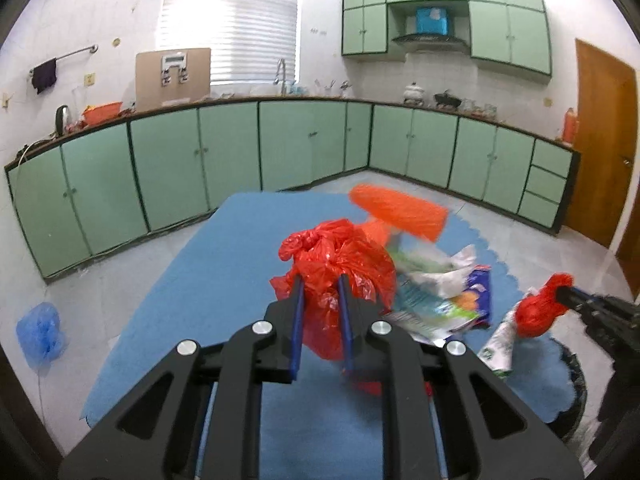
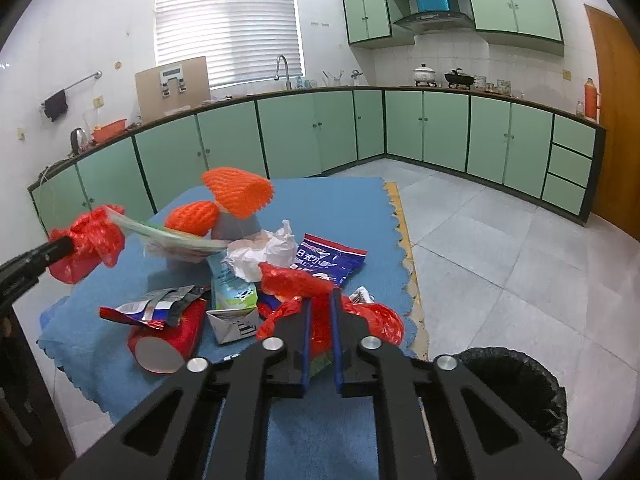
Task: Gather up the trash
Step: 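Carry the red bags with both grippers over the black bin and release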
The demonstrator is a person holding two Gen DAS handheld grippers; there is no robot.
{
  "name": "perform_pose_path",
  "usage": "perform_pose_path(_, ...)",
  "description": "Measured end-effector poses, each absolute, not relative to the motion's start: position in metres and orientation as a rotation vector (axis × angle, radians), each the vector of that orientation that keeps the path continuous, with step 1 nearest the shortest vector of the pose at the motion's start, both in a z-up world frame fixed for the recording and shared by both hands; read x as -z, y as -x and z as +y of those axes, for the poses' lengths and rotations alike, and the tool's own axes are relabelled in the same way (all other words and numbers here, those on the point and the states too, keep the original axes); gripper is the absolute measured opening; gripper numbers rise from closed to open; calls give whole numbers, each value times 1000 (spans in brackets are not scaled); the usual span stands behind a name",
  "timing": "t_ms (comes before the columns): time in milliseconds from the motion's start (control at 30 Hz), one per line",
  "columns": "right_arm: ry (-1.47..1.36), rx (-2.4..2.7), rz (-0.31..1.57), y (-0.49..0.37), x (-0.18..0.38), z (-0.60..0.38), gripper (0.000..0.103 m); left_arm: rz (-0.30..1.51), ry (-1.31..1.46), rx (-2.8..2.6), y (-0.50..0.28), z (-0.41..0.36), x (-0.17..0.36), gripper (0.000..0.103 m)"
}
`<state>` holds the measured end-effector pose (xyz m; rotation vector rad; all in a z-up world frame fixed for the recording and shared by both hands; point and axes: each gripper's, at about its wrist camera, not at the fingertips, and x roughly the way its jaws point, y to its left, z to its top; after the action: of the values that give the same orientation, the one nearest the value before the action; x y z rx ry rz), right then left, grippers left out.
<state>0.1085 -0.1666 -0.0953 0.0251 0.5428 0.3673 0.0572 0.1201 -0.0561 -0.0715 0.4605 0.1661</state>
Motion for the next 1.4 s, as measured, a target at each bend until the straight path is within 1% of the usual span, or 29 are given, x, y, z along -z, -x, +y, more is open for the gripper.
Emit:
perform_pose_path(100, -39, -380, 523, -107, 89, -169, 2, 441, 82, -122, -54, 111, 46, 14)
perform_pose_path(200, -33, -387, 517, -106, 87, -169, 2, 433, 79, -83, -54, 99, 44, 13)
perform_pose_path(333, -34, -392, 514, -103, 88, -169, 1, 465, 83, -23, -61, 81, 51, 8)
perform_pose_path(467, -44, -385, 482, -100, 76, -178, 1, 491, 64, 34, -69, 63, 58, 7)
perform_pose_path(833, -82, -303, 436, -92, 62, -214, 1, 464, 47, 115, -81, 32, 58, 6)
perform_pose_path(1100, -112, -159, 418, -85, 60, -269, 1, 422, 10, 273, -100, -28, 48, 6)
perform_pose_path(1400, -160, 35, 487, -87, 88, -349, 1, 517, -11, 478, -130, -107, 77, 7)
